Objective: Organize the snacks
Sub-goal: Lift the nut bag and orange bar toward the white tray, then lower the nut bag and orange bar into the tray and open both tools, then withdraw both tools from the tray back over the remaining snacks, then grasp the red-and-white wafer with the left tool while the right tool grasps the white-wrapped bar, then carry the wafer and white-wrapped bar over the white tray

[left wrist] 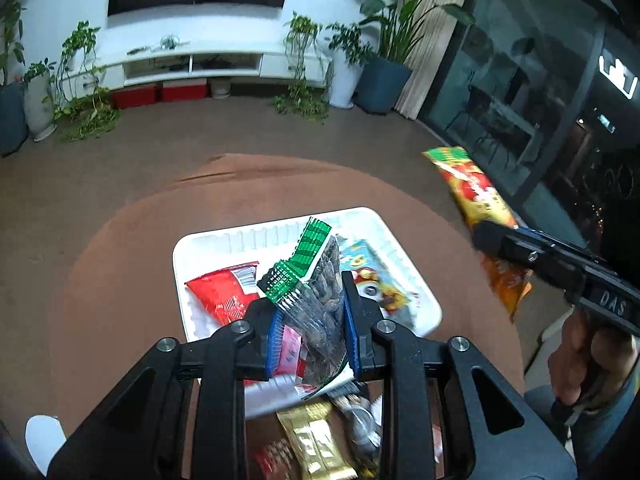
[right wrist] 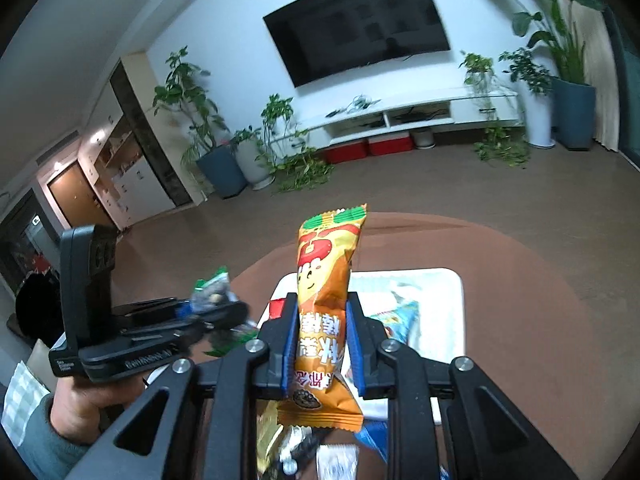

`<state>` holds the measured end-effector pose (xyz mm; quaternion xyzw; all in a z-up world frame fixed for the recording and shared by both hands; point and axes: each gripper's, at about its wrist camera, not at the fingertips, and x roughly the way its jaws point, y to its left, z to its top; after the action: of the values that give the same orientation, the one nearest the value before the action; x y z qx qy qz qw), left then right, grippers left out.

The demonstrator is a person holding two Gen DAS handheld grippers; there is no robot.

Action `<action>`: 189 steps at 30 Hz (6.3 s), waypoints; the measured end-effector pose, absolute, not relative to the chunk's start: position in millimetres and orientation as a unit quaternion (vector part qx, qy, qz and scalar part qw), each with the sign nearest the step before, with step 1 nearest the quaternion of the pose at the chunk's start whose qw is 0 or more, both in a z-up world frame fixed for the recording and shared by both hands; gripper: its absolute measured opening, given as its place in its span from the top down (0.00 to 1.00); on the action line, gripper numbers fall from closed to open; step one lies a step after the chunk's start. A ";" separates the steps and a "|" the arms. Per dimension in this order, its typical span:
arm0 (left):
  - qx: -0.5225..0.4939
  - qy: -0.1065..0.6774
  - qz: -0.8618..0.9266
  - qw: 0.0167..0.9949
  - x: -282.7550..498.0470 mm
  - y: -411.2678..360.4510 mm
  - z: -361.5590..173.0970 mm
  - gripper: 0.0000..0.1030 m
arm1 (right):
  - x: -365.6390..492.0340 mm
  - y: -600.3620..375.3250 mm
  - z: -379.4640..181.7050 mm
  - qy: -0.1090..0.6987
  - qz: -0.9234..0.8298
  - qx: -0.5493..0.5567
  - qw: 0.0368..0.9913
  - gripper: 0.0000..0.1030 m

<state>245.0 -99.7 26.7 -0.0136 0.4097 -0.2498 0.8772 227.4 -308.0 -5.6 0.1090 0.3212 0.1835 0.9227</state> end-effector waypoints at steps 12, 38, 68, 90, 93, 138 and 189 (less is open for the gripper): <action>-0.009 0.457 -0.227 0.860 297.4 -119.1 -63.5 0.77 | 291.3 -286.8 -89.3 0.404 0.172 0.098 0.893 0.77; 0.012 0.438 -0.218 0.872 284.8 -145.9 -83.0 0.39 | 287.2 -300.3 -101.3 0.411 0.149 0.101 0.893 0.65; 0.055 0.394 -0.115 0.910 258.8 -111.8 -61.8 0.32 | 220.5 -319.5 -55.0 0.342 0.170 0.101 0.919 0.48; 0.045 0.350 -0.158 0.922 208.4 -102.6 -38.6 0.02 | 180.2 -324.1 -51.2 0.325 0.159 0.083 0.928 0.22; 0.033 0.355 -0.165 0.920 181.7 -91.3 -36.6 0.00 | 167.6 -333.9 -55.4 0.326 0.152 0.092 0.928 0.16; 0.122 0.512 -0.191 0.829 139.3 -83.2 -117.8 0.76 | 46.4 -366.4 -123.2 0.373 0.137 0.138 0.907 0.24; -0.043 0.473 -0.233 0.848 29.2 -70.1 -104.1 0.82 | 125.2 -261.2 -155.4 0.494 0.151 -0.082 0.852 0.76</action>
<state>29.2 -70.1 -104.1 -0.0433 0.4733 -0.2330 0.8484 125.2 -261.2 -155.4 -0.0823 0.4942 0.1507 0.8522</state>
